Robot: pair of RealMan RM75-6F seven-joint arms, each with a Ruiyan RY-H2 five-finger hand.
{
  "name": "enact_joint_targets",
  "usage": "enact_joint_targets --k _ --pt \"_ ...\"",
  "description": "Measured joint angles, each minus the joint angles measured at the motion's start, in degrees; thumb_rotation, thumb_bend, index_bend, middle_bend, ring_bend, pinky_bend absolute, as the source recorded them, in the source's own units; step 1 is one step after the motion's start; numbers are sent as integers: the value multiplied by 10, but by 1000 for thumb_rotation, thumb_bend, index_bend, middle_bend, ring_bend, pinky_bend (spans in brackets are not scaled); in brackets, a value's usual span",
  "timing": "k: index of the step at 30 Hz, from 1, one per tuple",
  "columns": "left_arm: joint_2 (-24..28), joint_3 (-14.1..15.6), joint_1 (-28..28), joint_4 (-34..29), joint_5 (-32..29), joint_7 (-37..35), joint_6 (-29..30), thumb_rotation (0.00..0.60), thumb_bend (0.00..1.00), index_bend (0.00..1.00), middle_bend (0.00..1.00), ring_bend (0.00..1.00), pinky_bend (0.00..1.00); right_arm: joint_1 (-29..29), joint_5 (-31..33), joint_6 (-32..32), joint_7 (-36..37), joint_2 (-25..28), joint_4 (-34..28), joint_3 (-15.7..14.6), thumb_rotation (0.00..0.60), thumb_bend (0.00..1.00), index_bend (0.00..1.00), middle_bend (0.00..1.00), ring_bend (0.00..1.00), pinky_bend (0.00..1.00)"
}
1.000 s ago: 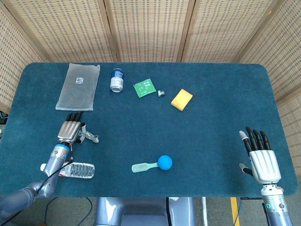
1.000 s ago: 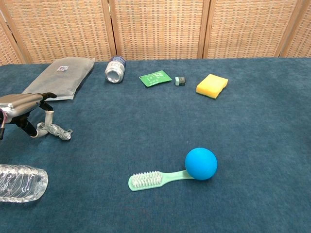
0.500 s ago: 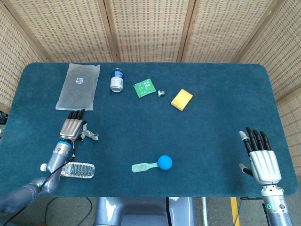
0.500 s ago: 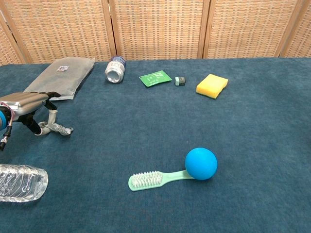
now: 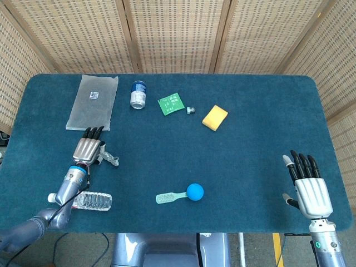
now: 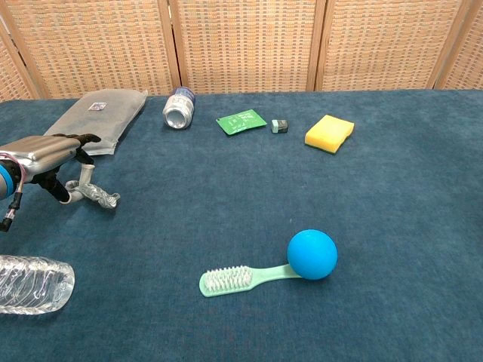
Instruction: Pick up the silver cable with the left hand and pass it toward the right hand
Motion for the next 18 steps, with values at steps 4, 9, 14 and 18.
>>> enact_joint_targets --k 4,9,14,18 --pt "12 -6 4 -18 9 -64 -1 600 778 842 0 0 0 1 -2 -1 0 -1 0 -1 600 0 0 0 0 0" --pt "33 -19 9 -53 22 -182 -15 600 777 847 0 0 0 5 -12 -2 10 -5 6 -1 600 0 0 0 0 0" --pt "56 -37 9 -97 48 -332 -27 600 771 850 0 0 0 20 -25 -13 45 -5 14 2 600 0 66 0 0 0" --pt "72 -56 3 -142 62 -430 -42 600 760 852 0 0 0 43 -45 -31 90 3 17 6 600 0 141 0 0 0"
